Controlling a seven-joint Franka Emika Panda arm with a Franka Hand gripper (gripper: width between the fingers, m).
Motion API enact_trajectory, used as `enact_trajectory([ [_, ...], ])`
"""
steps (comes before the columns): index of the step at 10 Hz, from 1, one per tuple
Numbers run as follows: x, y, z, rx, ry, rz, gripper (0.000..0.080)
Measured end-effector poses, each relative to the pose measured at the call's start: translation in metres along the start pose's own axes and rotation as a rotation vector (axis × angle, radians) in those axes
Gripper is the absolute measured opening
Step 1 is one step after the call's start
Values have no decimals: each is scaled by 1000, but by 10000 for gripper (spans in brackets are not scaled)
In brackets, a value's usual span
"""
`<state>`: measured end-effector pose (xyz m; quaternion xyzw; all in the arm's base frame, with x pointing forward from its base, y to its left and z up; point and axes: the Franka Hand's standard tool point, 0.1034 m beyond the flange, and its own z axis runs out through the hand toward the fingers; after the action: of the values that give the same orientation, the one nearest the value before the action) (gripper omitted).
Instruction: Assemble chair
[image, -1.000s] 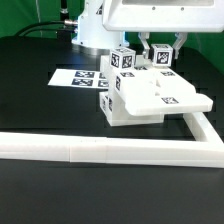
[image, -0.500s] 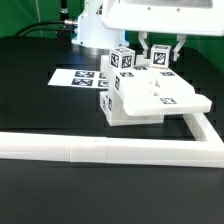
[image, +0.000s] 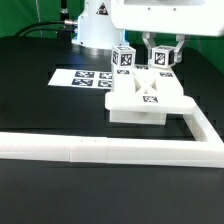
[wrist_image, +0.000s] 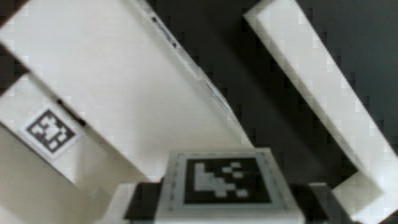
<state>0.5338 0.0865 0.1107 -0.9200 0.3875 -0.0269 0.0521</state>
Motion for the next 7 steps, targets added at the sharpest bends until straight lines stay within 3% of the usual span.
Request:
enact_trajectory([
  [7,-3,-2,0,15,-20,438,268],
])
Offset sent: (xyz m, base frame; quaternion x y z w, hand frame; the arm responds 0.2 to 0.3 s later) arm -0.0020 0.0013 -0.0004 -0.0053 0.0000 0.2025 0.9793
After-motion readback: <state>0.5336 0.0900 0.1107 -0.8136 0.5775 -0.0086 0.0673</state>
